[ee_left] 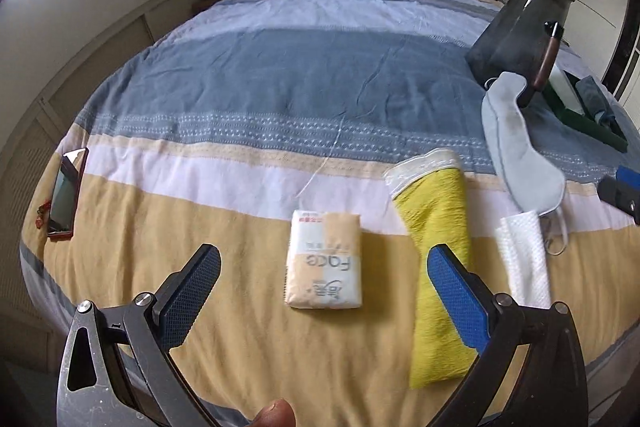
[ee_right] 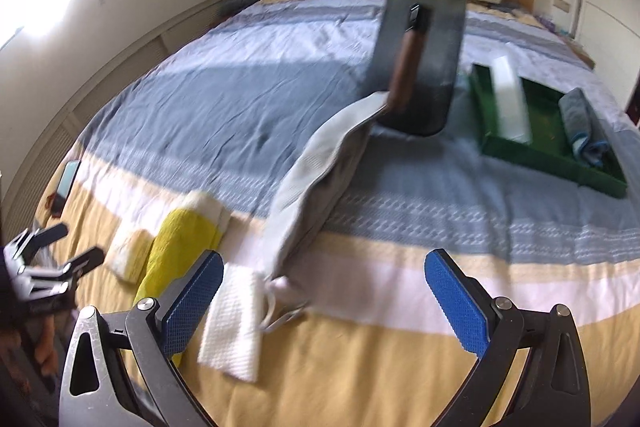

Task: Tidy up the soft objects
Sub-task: 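Move the right tool down over the white cloth beside the yellow towel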

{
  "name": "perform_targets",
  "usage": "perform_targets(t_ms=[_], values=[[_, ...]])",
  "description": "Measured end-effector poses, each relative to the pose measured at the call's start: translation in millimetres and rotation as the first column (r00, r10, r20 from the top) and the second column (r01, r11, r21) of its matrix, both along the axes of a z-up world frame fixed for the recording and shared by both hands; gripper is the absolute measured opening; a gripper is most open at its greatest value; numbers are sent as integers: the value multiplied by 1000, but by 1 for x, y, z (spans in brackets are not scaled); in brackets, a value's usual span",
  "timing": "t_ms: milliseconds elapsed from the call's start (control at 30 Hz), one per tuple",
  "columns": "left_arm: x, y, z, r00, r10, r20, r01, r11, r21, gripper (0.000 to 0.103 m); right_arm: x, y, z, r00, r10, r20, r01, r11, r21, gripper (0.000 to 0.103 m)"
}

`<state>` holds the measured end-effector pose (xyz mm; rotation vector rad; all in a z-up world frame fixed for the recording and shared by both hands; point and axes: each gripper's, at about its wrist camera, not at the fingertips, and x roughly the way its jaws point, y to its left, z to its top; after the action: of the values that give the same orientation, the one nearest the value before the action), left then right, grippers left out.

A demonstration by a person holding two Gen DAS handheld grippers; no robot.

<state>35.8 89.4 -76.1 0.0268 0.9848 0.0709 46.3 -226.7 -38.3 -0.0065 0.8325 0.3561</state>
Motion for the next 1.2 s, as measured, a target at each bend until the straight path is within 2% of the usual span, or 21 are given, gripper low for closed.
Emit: perform_targets(t_ms=[133, 267, 400, 467, 667, 900, 1000, 1133, 1200], values=[[2, 6, -3, 1000, 5, -8, -6, 1000, -25, 101, -6, 16, -20, 998, 44, -51, -44, 999, 1, 103], [4, 6, -8, 1000, -3, -5, 3, 1000, -7, 101, -7, 30, -41, 991, 79, -105, -82, 996, -19, 103], [9, 7, -12, 1000, 5, -19, -6, 1000, -22, 101, -3, 43, -53, 988, 88, -127, -91, 996, -18, 103], [10, 8, -11, 1000, 8, -17, -9, 999, -36, 101, 1, 45, -55, 987, 88, -133, -91, 996, -15, 103], [17, -4, 6, 999, -28, 23, 30, 997, -68, 101, 22, 35, -40, 996, 36, -80, -36, 999, 0, 103], [7, -46, 5, 988, -156, 0, 155, 979, -130, 101, 68, 27, -22, 999, -34, -27, 34, 999, -9, 103], [2, -60, -1, 982, -186, -25, 182, 975, -127, 101, 73, 26, -24, 998, -34, -49, 35, 999, 17, 103], [-2, -67, -7, 980, -192, -49, 184, 975, -125, 101, 53, 23, -39, 995, 4, -101, 0, 999, 40, 101], [-3, -63, -7, 982, -181, -55, 172, 976, -130, 101, 34, 26, -54, 989, 29, -144, -25, 999, 30, 94]])
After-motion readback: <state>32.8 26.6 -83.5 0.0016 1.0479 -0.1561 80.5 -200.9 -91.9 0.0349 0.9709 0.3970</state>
